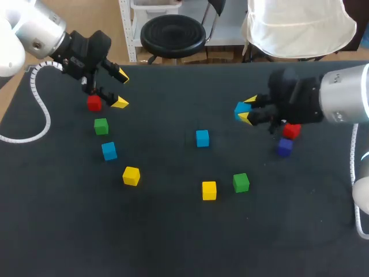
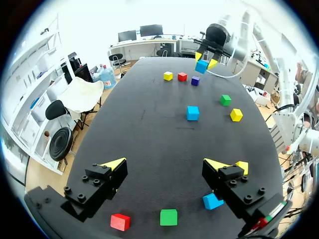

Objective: Place the blue cubes, place green cubes on the blue cubes, place the yellow cubes on the green cubes, then place the red cubes on the yellow cubes, and place purple cube on the red cubes.

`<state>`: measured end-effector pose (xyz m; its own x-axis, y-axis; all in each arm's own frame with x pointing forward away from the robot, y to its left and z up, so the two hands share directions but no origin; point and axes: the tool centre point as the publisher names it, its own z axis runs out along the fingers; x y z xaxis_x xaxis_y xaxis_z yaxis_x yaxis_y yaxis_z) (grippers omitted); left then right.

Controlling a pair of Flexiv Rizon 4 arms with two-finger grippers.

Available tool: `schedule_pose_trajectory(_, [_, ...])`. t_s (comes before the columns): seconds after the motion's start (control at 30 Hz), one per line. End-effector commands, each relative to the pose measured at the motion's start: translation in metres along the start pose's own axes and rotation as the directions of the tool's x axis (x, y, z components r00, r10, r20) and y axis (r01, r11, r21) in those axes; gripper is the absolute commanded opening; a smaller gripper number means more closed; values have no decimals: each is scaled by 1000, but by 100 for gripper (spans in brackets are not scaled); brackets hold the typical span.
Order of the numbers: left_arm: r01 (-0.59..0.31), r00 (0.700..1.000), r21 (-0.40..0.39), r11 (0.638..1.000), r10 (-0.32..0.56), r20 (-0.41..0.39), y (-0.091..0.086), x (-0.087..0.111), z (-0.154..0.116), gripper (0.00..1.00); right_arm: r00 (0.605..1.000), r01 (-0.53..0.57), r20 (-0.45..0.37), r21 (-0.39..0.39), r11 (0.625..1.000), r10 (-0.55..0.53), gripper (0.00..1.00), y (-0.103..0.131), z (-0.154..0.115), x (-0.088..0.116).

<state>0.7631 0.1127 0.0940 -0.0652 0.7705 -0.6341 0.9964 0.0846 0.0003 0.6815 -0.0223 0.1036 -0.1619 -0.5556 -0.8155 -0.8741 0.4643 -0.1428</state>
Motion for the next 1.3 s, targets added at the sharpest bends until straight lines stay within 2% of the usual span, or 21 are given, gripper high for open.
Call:
schedule_pose_trajectory(0.03, [0, 1000, -3, 1000, 0, 0, -1, 0, 0, 100, 1000, 14, 27, -785, 620, 10, 0, -11, -4, 0])
schedule_pose_trajectory(0.27, [0, 1000, -3, 1000, 0, 0, -1, 0, 0, 100, 994, 49, 95, -838, 543, 56, 0, -29, 0, 8])
schedule_pose_trajectory(0.4, [0, 1000, -3, 1000, 0, 0, -1, 0, 0, 100, 995, 39, 84, -850, 525, 61, 0, -33, 5, 9])
schedule_pose_trajectory(0.57, [0, 1000, -3, 1000, 0, 0, -1, 0, 0, 100, 998, 40, 55, -861, 508, 15, 0, -25, 11, 0])
schedule_pose_trajectory(0.8, [0, 1000, -3, 1000, 0, 0, -1, 0, 0, 100, 1000, 17, 21, -862, 506, 2, 0, -13, 10, -1])
schedule_pose_trajectory(0.97, [0, 1000, -3, 1000, 0, 0, -1, 0, 0, 100, 1000, 2, 9, -860, 511, 12, 0, -1, 8, 5])
schedule_pose_trajectory(1.3, [0, 1000, -3, 1000, 0, 0, -1, 0, 0, 100, 995, -36, 22, -828, 560, 97, 0, 24, -3, 42])
